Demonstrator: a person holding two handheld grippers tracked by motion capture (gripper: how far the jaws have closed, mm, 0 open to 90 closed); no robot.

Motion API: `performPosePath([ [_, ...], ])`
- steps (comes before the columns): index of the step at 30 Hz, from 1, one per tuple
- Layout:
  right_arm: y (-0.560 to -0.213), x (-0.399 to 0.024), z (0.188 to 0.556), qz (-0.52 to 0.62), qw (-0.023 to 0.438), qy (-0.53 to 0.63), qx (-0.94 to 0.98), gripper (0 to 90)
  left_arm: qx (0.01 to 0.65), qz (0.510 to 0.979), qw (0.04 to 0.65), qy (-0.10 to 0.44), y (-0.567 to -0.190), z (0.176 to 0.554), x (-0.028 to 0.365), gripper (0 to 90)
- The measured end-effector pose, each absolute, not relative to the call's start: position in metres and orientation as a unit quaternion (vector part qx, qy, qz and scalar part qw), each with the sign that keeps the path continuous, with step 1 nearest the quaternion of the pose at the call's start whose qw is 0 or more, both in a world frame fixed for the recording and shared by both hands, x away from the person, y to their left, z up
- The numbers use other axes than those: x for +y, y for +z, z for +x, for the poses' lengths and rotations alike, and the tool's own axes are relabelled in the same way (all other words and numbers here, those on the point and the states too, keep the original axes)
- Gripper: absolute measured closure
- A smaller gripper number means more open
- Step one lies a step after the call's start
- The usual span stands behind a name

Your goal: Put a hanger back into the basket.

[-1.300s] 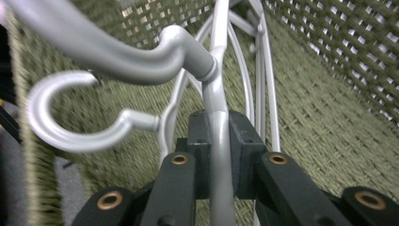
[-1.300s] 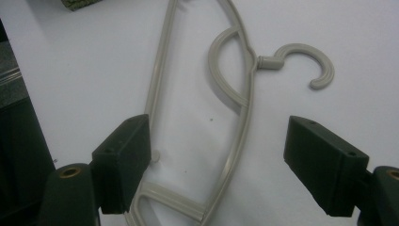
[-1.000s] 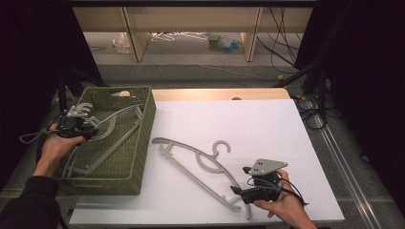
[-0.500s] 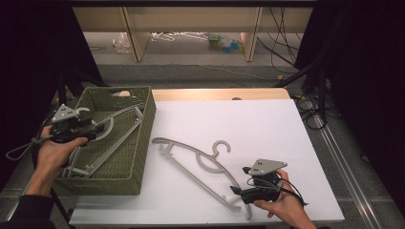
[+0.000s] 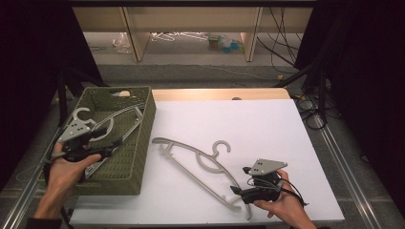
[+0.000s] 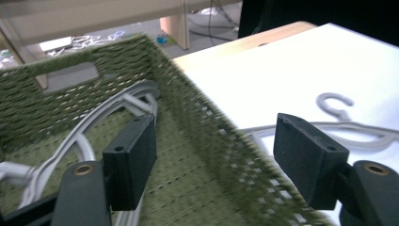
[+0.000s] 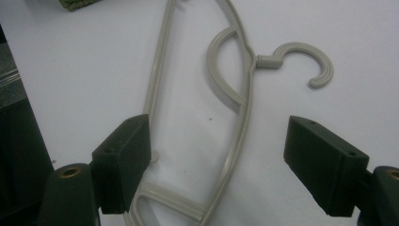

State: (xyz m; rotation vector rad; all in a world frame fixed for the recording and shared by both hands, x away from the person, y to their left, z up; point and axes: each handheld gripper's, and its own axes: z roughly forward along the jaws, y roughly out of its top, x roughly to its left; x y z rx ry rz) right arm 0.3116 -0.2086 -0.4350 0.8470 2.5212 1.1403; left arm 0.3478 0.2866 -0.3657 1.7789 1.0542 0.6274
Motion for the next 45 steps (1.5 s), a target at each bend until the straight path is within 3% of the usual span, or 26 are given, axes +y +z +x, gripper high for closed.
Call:
performPosePath([
  [13, -0.437, -0.206, 0.311, 0.29, 0.12, 0.388, 0.867, 24.6, 0.372, 0.747, 0.496, 0.238, -0.361, 0.29, 0.233, 29.5],
  [16, -0.436, -0.206, 0.311, 0.289, 0.122, 0.389, 0.866, 24.6, 0.384, 0.734, 0.521, 0.206, -0.366, 0.286, 0.226, 29.8],
  [34, -0.438, -0.207, 0.312, 0.292, 0.12, 0.391, 0.865, 23.7, 0.338, 0.763, 0.525, 0.167, -0.421, 0.272, 0.177, 23.8],
  [45, -0.44, -0.206, 0.313, 0.29, 0.121, 0.394, 0.863, 17.1, 0.326, 0.767, 0.525, 0.174, -0.431, 0.27, 0.173, 15.8],
])
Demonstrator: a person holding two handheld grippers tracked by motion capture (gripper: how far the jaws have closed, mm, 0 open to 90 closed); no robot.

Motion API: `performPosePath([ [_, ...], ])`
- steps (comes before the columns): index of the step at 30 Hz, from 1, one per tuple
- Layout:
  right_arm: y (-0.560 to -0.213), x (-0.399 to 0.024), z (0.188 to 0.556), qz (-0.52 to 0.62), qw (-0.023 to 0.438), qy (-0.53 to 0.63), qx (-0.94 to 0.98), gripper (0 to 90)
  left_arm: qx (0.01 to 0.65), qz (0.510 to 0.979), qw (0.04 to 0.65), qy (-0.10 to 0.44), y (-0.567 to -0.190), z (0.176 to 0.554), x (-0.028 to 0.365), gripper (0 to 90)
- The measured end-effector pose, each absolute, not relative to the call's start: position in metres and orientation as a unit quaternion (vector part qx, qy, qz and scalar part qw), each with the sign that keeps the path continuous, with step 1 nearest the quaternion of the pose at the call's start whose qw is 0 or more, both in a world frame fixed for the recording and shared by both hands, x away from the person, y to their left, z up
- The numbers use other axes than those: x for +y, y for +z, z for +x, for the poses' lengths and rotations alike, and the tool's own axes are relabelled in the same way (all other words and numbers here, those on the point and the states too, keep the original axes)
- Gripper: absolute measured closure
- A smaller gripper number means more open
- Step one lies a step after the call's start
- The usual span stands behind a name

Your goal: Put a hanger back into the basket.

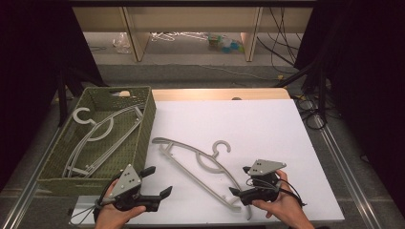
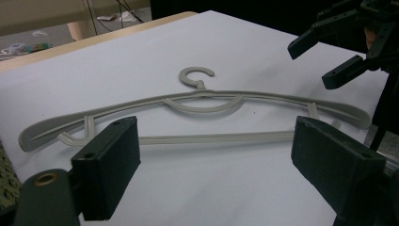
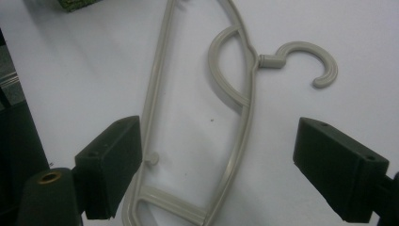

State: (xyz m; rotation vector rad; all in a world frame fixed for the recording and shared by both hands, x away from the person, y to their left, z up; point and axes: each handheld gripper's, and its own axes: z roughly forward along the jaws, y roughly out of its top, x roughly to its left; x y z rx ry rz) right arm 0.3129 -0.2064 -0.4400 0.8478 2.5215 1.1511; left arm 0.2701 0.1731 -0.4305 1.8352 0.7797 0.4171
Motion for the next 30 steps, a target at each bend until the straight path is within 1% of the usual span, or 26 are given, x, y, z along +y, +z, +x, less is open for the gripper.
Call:
performPosePath([
  [8, -0.444, -0.205, 0.318, 0.295, 0.129, 0.39, 0.863, 16.9, 0.315, 0.768, 0.53, 0.171, -0.433, 0.269, 0.168, 15.8],
  [9, -0.445, -0.204, 0.319, 0.299, 0.127, 0.385, 0.864, 17.0, 0.316, 0.772, 0.523, 0.175, -0.433, 0.269, 0.168, 15.9],
  [13, -0.45, -0.2, 0.33, 0.303, 0.127, 0.371, 0.869, 18.0, 0.316, 0.773, 0.522, 0.173, -0.435, 0.27, 0.167, 16.1],
  [17, -0.456, -0.196, 0.341, 0.307, 0.13, 0.353, 0.874, 24.4, 0.317, 0.775, 0.52, 0.172, -0.436, 0.271, 0.167, 16.0],
  [19, -0.457, -0.194, 0.345, 0.312, 0.119, 0.341, 0.879, 24.9, 0.313, 0.776, 0.52, 0.172, -0.436, 0.271, 0.167, 16.0],
  [22, -0.462, -0.189, 0.355, 0.32, 0.122, 0.327, 0.881, 26.3, 0.31, 0.779, 0.517, 0.173, -0.437, 0.271, 0.166, 16.0],
  [24, -0.463, -0.185, 0.361, 0.326, 0.111, 0.309, 0.886, 29.4, 0.309, 0.778, 0.519, 0.173, -0.436, 0.27, 0.166, 16.1],
  [25, -0.466, -0.182, 0.367, 0.32, 0.118, 0.303, 0.89, 31.0, 0.308, 0.776, 0.522, 0.174, -0.437, 0.27, 0.167, 16.1],
  [26, -0.467, -0.18, 0.369, 0.322, 0.115, 0.3, 0.891, 34.1, 0.307, 0.776, 0.524, 0.173, -0.437, 0.271, 0.167, 16.1],
  [27, -0.466, -0.178, 0.369, 0.336, 0.104, 0.292, 0.889, 35.8, 0.307, 0.776, 0.523, 0.174, -0.437, 0.271, 0.167, 16.1],
  [29, -0.467, -0.175, 0.375, 0.331, 0.098, 0.286, 0.894, 38.8, 0.311, 0.779, 0.515, 0.176, -0.437, 0.27, 0.167, 16.2],
  [30, -0.466, -0.175, 0.377, 0.326, 0.091, 0.275, 0.9, 41.9, 0.31, 0.779, 0.515, 0.178, -0.437, 0.271, 0.167, 16.2],
])
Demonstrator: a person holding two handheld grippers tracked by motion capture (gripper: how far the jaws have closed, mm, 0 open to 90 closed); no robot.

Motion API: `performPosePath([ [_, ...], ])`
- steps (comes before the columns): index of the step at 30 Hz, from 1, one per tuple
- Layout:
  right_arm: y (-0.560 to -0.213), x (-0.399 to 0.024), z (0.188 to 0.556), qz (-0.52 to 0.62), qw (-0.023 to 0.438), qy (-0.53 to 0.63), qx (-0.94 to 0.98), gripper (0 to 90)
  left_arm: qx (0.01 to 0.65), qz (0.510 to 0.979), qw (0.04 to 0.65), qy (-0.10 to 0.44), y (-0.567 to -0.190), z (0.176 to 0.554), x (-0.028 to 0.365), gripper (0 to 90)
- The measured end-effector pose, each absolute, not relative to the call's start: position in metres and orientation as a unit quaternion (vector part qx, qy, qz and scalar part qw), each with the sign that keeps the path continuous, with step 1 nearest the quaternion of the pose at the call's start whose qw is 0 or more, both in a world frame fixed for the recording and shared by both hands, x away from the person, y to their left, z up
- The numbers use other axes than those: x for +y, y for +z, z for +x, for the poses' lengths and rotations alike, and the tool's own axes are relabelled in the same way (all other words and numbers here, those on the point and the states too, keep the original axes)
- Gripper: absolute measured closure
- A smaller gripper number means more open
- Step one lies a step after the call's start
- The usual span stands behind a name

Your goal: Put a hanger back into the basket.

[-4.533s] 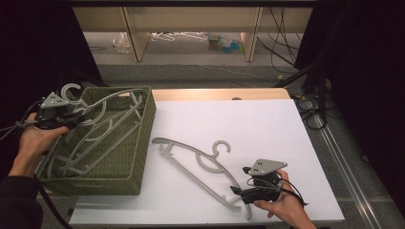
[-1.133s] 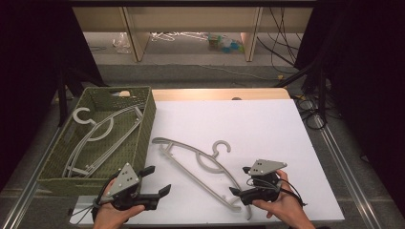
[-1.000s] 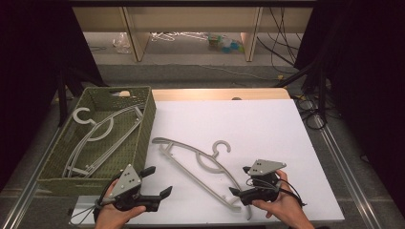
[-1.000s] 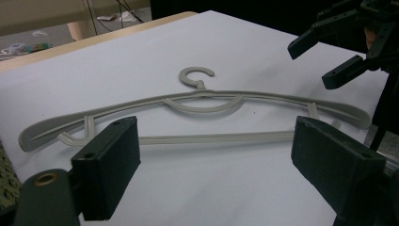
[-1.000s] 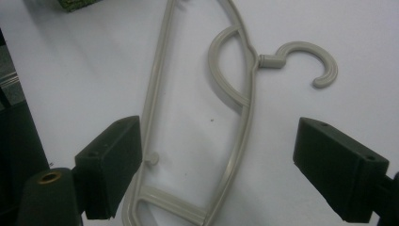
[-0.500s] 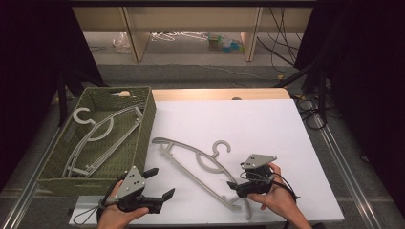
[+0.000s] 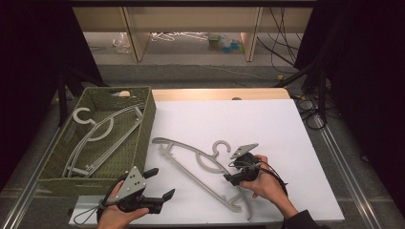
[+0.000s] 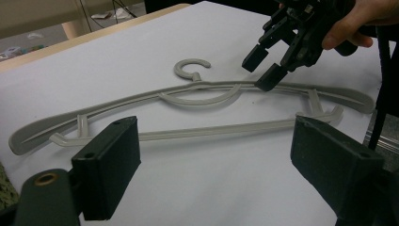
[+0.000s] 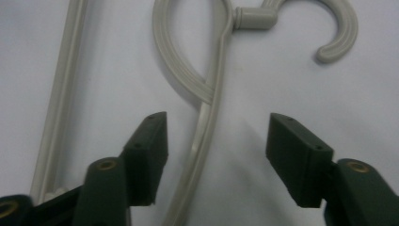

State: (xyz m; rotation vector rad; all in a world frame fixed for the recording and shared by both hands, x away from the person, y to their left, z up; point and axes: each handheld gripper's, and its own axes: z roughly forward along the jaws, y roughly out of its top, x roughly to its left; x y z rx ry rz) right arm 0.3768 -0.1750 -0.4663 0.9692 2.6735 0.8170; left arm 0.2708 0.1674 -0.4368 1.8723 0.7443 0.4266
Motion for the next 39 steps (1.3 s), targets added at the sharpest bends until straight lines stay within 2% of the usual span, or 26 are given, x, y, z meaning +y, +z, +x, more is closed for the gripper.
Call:
performPosePath([
  [8, -0.468, -0.169, 0.38, 0.316, 0.072, 0.253, 0.912, 53.6, 0.309, 0.78, 0.515, 0.173, -0.437, 0.271, 0.166, 16.2],
  [11, -0.47, -0.166, 0.38, 0.307, 0.078, 0.244, 0.917, 56.7, 0.307, 0.78, 0.518, 0.172, -0.438, 0.271, 0.166, 16.2],
  [20, -0.468, -0.16, 0.382, 0.305, 0.076, 0.221, 0.923, 60.7, 0.308, 0.784, 0.51, 0.176, -0.438, 0.271, 0.167, 16.5],
  [29, -0.466, -0.158, 0.39, 0.306, 0.061, 0.202, 0.928, 68.7, 0.309, 0.785, 0.509, 0.171, -0.438, 0.271, 0.166, 16.8],
  [33, -0.466, -0.159, 0.393, 0.309, 0.062, 0.2, 0.928, 75.2, 0.307, 0.787, 0.507, 0.172, -0.438, 0.271, 0.167, 16.8],
  [39, -0.466, -0.16, 0.396, 0.324, 0.051, 0.204, 0.922, 77.1, 0.305, 0.787, 0.508, 0.17, -0.439, 0.272, 0.166, 16.9],
])
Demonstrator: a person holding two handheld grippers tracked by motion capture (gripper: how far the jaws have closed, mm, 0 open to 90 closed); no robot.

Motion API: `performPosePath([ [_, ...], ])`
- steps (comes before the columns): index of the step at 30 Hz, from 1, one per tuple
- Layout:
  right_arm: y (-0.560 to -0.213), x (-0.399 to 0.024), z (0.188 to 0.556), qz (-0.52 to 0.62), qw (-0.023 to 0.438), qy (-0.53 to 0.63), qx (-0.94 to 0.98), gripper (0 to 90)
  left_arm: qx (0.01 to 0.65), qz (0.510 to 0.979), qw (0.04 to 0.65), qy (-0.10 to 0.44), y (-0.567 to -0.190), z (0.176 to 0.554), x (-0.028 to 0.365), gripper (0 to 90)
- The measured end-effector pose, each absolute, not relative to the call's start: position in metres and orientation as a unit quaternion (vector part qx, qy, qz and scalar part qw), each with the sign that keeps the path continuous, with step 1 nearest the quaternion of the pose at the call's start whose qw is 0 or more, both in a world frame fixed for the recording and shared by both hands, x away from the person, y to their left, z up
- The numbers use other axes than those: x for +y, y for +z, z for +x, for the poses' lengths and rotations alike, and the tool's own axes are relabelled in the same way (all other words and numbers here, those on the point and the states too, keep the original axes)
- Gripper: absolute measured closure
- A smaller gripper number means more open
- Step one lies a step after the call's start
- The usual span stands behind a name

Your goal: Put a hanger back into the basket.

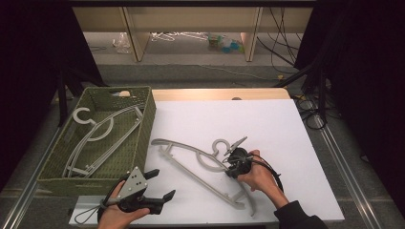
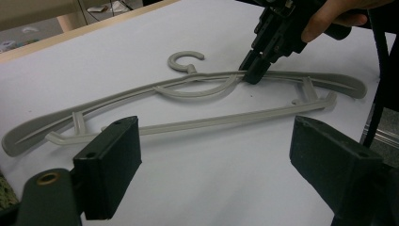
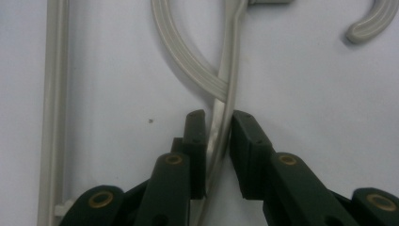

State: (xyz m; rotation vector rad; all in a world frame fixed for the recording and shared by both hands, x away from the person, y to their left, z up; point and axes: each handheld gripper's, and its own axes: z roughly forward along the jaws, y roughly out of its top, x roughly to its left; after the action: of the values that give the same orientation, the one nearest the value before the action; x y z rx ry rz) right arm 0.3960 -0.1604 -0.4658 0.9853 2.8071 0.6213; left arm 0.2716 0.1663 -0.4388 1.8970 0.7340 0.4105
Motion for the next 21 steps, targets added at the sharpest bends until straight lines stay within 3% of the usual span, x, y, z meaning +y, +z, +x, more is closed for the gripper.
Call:
performPosePath([
  [21, -0.443, -0.17, 0.379, 0.227, 0.118, 0.19, 0.948, 82.2, 0.306, 0.789, 0.506, 0.168, -0.438, 0.272, 0.164, 17.1],
])
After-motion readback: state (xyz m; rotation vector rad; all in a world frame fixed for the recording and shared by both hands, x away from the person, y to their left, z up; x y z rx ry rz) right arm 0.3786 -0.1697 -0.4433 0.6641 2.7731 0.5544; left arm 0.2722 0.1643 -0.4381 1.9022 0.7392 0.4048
